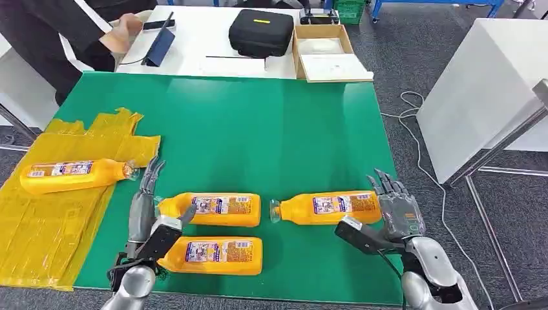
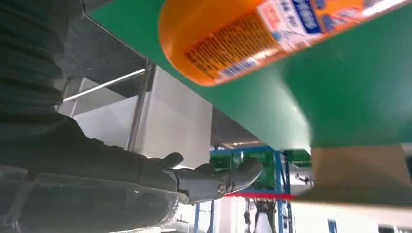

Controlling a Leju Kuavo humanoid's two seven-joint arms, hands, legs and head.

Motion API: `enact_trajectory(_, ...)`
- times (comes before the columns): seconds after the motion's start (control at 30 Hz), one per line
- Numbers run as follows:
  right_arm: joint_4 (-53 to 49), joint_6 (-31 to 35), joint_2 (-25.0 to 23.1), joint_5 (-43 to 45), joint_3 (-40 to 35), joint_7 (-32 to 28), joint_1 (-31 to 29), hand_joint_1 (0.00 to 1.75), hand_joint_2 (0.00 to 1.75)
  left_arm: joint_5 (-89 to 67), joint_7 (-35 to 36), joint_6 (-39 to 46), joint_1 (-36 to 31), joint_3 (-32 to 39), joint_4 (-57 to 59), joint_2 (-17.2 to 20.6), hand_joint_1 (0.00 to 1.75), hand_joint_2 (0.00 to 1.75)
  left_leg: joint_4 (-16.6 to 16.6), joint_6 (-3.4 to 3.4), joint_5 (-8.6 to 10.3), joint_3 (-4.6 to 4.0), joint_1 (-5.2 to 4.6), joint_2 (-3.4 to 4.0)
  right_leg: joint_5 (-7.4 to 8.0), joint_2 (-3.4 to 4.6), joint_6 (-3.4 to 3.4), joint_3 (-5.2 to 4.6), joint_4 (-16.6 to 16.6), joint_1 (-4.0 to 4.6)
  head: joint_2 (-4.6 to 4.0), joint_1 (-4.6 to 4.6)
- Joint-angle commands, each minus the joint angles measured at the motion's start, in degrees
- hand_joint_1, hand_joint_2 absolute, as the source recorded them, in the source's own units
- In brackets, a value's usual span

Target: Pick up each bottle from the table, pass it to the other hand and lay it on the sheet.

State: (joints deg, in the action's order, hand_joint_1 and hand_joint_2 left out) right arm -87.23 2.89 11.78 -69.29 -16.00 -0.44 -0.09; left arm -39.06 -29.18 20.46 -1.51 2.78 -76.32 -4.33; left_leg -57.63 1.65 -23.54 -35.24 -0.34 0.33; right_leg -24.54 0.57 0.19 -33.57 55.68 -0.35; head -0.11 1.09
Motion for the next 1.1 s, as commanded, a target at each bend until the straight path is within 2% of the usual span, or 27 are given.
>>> enact_trajectory(0.03,17.6,-6.6,3.8,4.6,-2.7,-0.1,-7.8,0.00,1.75,8.0,-4.0,-0.5,1.0,-4.5,-3.8,-1.4,0.00,1.75,0.0,-0.11,-0.01,0.16,0.02,-0.03,0.00,-0.05,0.01,0.18,-0.1,0.01,0.00,0.02)
enact_trajectory(0.37,23.4,-8.1,5.1,5.0,-5.5,-0.9,-8.4,0.00,1.75,8.1,-5.5,1.7,-2.2,-6.9,1.4,-1.9,0.00,1.75,0.1,-0.12,-0.02,0.19,0.01,-0.16,-0.05,-0.20,0.00,0.24,-0.1,-0.01,0.00,0.02)
enact_trajectory(0.57,26.9,-8.3,4.2,4.8,-9.0,-1.2,-12.4,0.00,1.75,8.7,-5.2,2.3,-1.5,-6.9,0.0,-1.7,0.00,1.75,0.0,-0.12,-0.07,0.18,0.03,0.10,0.00,0.06,-0.01,0.18,-0.1,0.01,0.00,0.02)
enact_trajectory(0.73,28.0,-8.3,4.6,4.6,-10.2,-1.2,-13.5,0.00,1.75,8.9,-5.1,2.3,-1.5,-6.6,-0.2,-1.9,0.00,1.75,0.0,-0.12,-0.03,0.18,0.03,-0.09,-0.04,-0.13,-0.01,0.20,-0.1,0.01,0.00,0.00)
enact_trajectory(0.9,29.7,-5.5,4.3,4.2,-13.2,-1.1,-17.3,0.00,1.75,9.0,-5.0,2.3,-1.5,-6.0,0.7,-1.7,0.00,1.75,0.0,-0.14,-0.06,0.25,0.02,0.13,0.00,0.09,-0.01,0.23,0.0,-0.01,0.00,0.02)
enact_trajectory(1.1,22.4,-1.8,1.9,-0.1,-13.0,4.2,-13.1,0.00,1.75,9.0,-5.0,2.3,-2.0,-4.6,1.6,-2.6,0.00,1.75,0.1,-0.15,-0.04,0.24,0.04,-0.04,-0.06,-0.08,-0.03,0.25,0.0,0.02,0.00,0.00)
